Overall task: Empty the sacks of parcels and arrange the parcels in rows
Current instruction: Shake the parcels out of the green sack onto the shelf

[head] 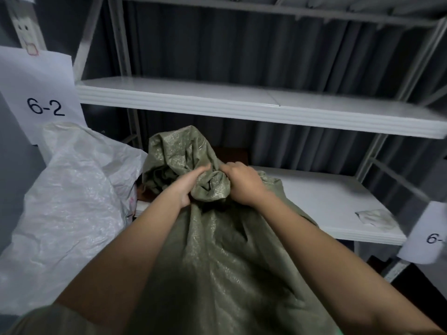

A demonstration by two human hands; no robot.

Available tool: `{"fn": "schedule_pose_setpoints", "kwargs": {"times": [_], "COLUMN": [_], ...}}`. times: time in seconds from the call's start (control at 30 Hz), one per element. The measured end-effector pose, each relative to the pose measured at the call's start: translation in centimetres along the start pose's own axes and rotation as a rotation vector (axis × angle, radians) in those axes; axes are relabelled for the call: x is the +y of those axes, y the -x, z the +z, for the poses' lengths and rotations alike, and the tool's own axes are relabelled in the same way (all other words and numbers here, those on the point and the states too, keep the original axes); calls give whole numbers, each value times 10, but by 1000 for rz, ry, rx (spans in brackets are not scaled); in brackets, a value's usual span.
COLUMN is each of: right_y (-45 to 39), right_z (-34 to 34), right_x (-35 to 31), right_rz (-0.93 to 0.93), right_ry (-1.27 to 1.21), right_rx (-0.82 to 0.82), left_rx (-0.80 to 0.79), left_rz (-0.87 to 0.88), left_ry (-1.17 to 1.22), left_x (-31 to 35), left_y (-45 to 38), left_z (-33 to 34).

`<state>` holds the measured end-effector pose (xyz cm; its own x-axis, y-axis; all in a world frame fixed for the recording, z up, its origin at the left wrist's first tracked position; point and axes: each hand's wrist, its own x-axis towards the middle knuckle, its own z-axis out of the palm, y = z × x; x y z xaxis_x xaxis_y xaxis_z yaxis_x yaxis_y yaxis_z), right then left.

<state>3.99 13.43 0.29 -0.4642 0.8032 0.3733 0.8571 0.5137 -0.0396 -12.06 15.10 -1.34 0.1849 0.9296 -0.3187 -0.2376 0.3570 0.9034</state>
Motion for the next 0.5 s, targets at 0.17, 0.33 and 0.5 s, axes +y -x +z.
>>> {"fn": "schedule_pose_setpoints", "kwargs": {"times": [0.17, 0.33, 0.5], "right_y": [8, 22, 41], "right_z": [4, 9, 23], "right_x": [10, 37, 68], "right_rz": [57, 165, 342], "right_ry": [-191, -146, 6], "right_rx": [-25, -344, -448], "left_rx": [400, 525, 522], "left_rz": [146, 158, 168], "left_ry": [72, 45, 42], "left_x": [-7, -8, -7], "left_y": [-18, -28, -29], "left_z": [0, -15, -16]}}
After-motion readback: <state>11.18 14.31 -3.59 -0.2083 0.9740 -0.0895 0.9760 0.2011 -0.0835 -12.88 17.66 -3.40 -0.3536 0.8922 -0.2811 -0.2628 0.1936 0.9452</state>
